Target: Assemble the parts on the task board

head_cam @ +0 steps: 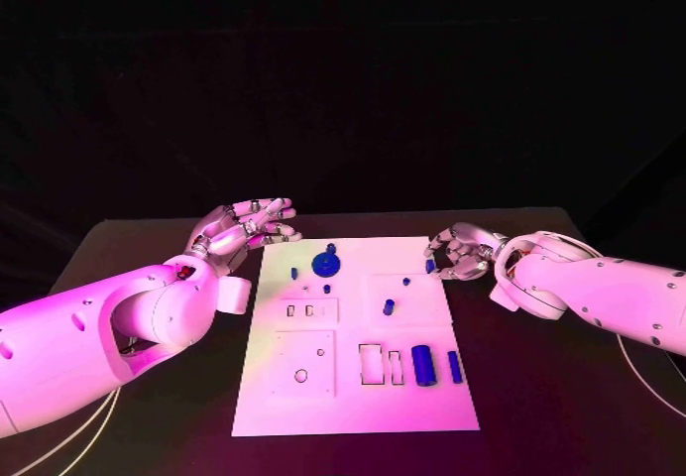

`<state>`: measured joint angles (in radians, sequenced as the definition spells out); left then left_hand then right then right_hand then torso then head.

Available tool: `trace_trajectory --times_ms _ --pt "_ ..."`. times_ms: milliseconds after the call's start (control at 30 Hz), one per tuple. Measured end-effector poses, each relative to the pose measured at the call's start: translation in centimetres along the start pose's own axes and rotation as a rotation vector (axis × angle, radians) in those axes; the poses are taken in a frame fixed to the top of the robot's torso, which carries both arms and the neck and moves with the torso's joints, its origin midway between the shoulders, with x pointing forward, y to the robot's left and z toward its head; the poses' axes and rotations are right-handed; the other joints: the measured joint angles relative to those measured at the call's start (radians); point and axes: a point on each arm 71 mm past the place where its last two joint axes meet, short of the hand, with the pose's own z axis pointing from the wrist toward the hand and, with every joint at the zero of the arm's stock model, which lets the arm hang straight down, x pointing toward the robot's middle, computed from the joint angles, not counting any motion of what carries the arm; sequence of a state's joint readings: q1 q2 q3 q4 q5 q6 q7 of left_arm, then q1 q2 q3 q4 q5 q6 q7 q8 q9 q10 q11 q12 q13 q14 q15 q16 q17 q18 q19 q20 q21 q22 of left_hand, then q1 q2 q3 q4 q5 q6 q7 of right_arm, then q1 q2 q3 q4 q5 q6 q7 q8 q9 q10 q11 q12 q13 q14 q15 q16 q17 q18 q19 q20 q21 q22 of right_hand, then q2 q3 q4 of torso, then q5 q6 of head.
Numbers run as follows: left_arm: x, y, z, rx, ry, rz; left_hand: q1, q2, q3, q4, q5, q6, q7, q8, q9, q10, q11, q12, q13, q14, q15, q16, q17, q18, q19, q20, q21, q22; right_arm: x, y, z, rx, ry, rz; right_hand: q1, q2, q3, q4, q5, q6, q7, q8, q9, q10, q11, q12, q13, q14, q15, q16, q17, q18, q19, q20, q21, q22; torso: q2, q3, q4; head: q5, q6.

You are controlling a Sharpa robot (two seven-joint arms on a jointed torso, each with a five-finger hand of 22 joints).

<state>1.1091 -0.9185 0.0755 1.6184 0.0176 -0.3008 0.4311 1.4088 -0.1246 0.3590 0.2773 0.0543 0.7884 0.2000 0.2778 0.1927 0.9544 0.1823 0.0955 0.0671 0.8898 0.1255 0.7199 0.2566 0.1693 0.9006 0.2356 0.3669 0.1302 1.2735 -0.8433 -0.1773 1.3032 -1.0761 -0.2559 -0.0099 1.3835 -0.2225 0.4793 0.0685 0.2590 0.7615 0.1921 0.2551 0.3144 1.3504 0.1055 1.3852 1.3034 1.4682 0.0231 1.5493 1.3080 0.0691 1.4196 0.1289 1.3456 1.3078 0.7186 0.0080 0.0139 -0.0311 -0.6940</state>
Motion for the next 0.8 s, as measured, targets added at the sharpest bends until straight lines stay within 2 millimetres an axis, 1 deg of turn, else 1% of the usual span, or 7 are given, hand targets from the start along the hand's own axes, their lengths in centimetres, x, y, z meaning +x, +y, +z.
trace_trajectory --times_ms 167,300,400,500,600,733,800 --pt "-0.01 0.0 0.0 0.0 0.0 0.0 0.0 0.0 0.0 0.0 0.0 0.0 0.0 0.0 0.0 0.0 0.0 0.0 0.0 0.0 0.0 0.0 0.0 0.0 0.0 0.0 0.0 0.0 0.0 -0.22 0.05 0.006 -0.001 -0.003 -0.001 0.001 0.003 -0.002 -0.001 0.01 0.001 0.0 0.001 0.0 0.0 0.0 0.002 0.0 0.0 0.0 0.0 0.0 0.0 0.0 0.0 0.0 0.0 -0.0001 -0.0012 0.001 -0.001" --pt "-0.02 0.0 0.0 0.0 0.0 0.0 0.0 0.0 0.003 -0.003 0.0 0.0 0.0 0.0 0.001 -0.004 0.004 -0.006 0.0 -0.004 0.004 -0.005 0.002 0.0 -0.003 0.003 0.0 -0.002 0.07 -0.17 0.15 0.006 -0.001 -0.003 -0.013 0.013 0.008 0.003 -0.007 0.017 0.001 0.0 0.003 0.0 0.0 0.005 0.005 0.0 0.0 0.0 0.0 0.0 0.0 0.0 0.0 0.0 0.0 -0.0001 -0.0019 0.001 -0.002" --pt "-0.02 0.0 0.0 0.0 0.0 0.0 0.0 0.0 0.003 -0.003 0.0 0.0 0.0 0.0 0.001 -0.004 0.004 -0.006 0.0 -0.004 0.004 -0.005 0.002 0.0 -0.003 0.003 0.0 -0.002 0.18 -0.11 0.23 0.006 0.001 -0.003 -0.015 0.015 0.01 0.005 -0.011 0.025 0.001 0.0 0.003 0.001 -0.001 0.005 0.005 0.0 0.0 0.0 0.0 0.0 0.0 0.0 0.0 0.0 0.0 -0.0001 -0.0017 0.003 -0.003" --pt "-0.03 0.01 0.01 0.0 0.0 0.0 0.0 0.0 0.003 -0.003 0.0 0.0 0.0 0.0 0.001 -0.004 0.004 -0.006 0.0 -0.004 0.004 -0.005 0.002 0.0 -0.003 0.003 0.0 -0.002 0.25 -0.08 0.29 0.006 0.001 -0.002 -0.025 0.025 0.015 0.01 -0.018 0.036 -0.003 0.008 0.004 0.004 -0.004 0.005 0.005 0.0 0.0 0.0 0.0 0.0 0.0 0.0 0.0 0.0 0.0 0.0002 -0.0012 0.005 -0.003" --pt "-0.03 0.01 0.01 -0.001 0.0 0.001 0.0 0.0 0.003 -0.003 0.0 0.0 0.0 0.0 0.001 -0.004 0.004 -0.006 0.0 -0.004 0.004 -0.005 0.002 0.0 -0.003 0.003 0.0 -0.002 0.3 -0.02 0.35 0.006 0.0 -0.002 -0.032 0.032 0.022 0.011 -0.029 0.044 -0.001 0.008 0.004 0.006 -0.001 0.011 0.005 0.0 0.0 0.0 0.0 0.0 0.0 0.0 0.0 0.0 -0.001 0.0002 -0.0007 0.007 -0.004" --pt "-0.02 0.01 0.01 -0.001 0.0 0.0 0.0 0.0 0.003 -0.003 0.0 0.0 0.0 0.0 0.001 -0.004 0.004 -0.006 0.0 -0.004 0.004 -0.005 0.002 0.0 -0.003 0.003 0.0 -0.002 0.32 0.06 0.46 0.006 -0.003 -0.002 -0.033 0.033 0.022 0.011 -0.035 0.044 -0.001 0.008 0.005 0.011 -0.004 0.011 0.005 0.0 0.0 0.0 0.0 0.0 0.0 0.0 0.0 0.0 -0.001 0.0 -0.0007 0.007 -0.005" --pt "-0.02 0.01 0.01 -0.001 0.0 0.0 0.0 0.0 0.003 -0.003 0.0 0.0 0.0 0.0 0.001 -0.004 0.004 -0.006 0.0 -0.004 0.004 -0.005 0.002 0.0 -0.003 0.003 0.0 -0.002 0.31 0.06 0.5 0.008 -0.006 -0.002 -0.039 0.039 0.025 0.014 -0.035 0.044 -0.001 0.008 0.005 0.011 -0.004 0.014 0.005 0.0 0.0 0.0 0.0 0.0 0.0 0.0 0.0 0.0 -0.001 0.0 -0.0008 0.008 -0.005"
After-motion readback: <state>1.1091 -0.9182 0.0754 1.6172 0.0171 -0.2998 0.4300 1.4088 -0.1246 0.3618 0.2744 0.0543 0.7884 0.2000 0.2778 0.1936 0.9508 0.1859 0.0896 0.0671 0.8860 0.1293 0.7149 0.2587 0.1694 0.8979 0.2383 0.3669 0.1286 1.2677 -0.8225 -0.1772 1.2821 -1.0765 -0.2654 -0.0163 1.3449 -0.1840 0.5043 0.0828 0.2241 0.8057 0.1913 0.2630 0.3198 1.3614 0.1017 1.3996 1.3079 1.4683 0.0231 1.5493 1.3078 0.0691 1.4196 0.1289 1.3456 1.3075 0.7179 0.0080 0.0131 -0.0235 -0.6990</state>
